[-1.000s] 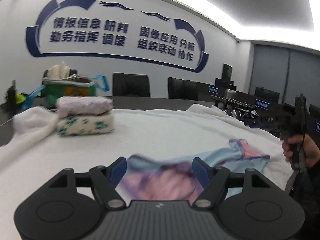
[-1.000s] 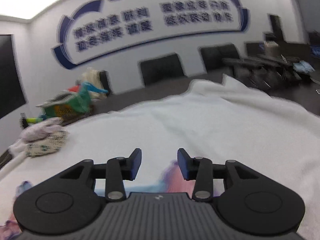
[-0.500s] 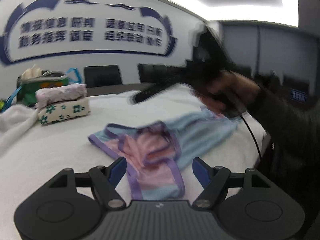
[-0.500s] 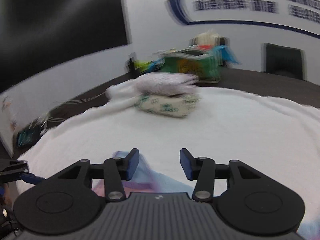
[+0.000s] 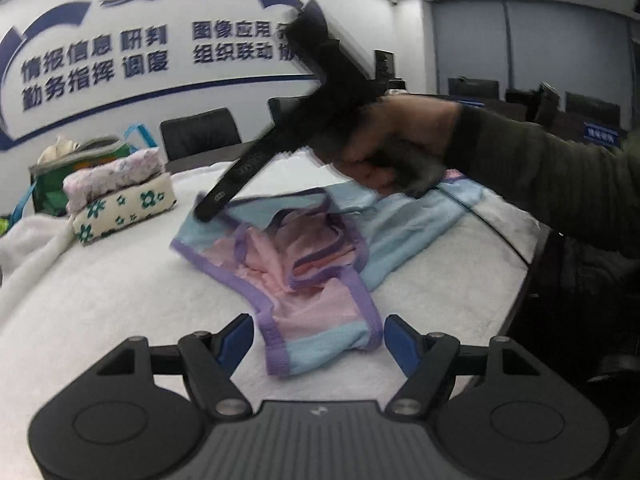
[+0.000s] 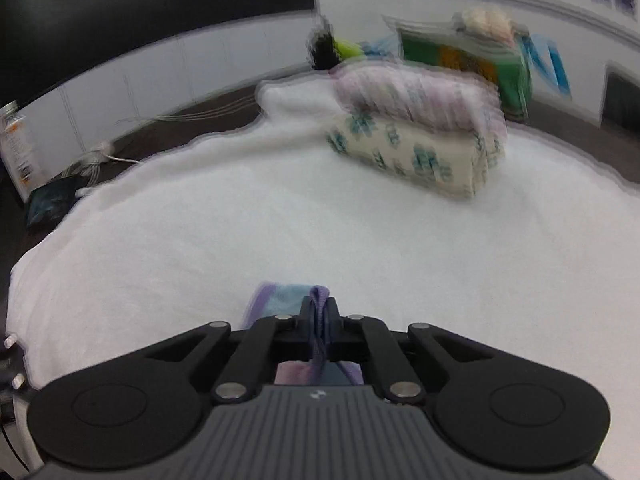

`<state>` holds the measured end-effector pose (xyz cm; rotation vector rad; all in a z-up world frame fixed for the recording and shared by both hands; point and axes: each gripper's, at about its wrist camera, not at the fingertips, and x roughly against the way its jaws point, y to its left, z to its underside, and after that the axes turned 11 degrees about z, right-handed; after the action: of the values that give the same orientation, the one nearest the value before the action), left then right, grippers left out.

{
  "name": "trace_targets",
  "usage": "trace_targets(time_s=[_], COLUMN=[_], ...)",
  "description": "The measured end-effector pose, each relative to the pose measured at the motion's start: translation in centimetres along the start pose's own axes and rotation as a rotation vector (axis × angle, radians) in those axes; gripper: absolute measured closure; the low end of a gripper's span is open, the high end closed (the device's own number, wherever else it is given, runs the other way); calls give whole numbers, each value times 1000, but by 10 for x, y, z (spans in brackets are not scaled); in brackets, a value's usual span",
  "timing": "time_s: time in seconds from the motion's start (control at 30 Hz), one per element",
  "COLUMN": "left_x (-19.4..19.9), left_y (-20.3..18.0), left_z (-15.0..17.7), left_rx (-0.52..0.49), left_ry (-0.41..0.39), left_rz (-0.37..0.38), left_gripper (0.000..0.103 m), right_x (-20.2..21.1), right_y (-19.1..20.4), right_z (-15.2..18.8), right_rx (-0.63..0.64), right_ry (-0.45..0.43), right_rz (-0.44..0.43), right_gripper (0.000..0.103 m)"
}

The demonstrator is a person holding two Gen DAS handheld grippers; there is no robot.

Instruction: Fold clothes

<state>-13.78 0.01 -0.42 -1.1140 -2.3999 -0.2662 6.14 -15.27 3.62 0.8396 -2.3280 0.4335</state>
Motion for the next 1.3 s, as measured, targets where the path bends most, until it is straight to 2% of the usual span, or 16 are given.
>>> trace_targets(time_s=[0.07, 0.2, 0.3, 0.37, 0.47, 0.53, 0.57, 0.63, 0.83, 0.93, 1.0, 1.07, 1.1, 1.17, 1.3], left_x=[2, 7, 9, 13, 20, 25, 28, 34, 46, 48, 50, 51, 51, 52, 44], left_y=[7, 17, 15, 13, 16, 20, 22, 27, 35, 31, 28, 25, 24, 23, 27], left_z=[1, 1, 1, 1, 3, 5, 5, 7, 7, 6, 6, 6, 7, 7, 3], left_rx=[41, 103, 93, 84, 100, 122, 133, 153, 196, 184, 173, 162, 159, 152, 155], left_ry=[-17, -42, -45, -48, -56, -67, -73, -93, -129, -128, -129, -132, -131, -130, -115], left_rz=[-4, -13, -25, -34, -51, -60, -59, -61, -78, -86, -83, -79, -78, -76, -79], left_gripper=[32, 33, 32, 32, 32, 32, 32, 32, 32, 32, 32, 32, 32, 32, 32], right_x=[18, 25, 27, 38, 67, 87, 94, 106, 107, 101, 93, 82, 77, 72, 66], right_y=[13, 44, 56, 48, 29, 18, 14, 13, 42, 55, 58, 56, 55, 46, 35], right_z=[4, 26, 34, 29, 25, 29, 33, 44, 77, 83, 83, 78, 75, 67, 56], right_rx=[78, 230, 288, 261, 218, 238, 252, 279, 457, 484, 475, 446, 431, 368, 284], right_ry=[-51, 11, 7, -22, -114, -175, -194, -201, -150, -142, -127, -99, -85, -116, -154], right_rz=[-8, -52, -36, -48, -76, -112, -130, -170, -266, -306, -324, -319, -317, -311, -263], right_gripper=[99, 99, 88, 59, 53, 50, 45, 42, 43, 44, 58, 90, 94, 96, 96])
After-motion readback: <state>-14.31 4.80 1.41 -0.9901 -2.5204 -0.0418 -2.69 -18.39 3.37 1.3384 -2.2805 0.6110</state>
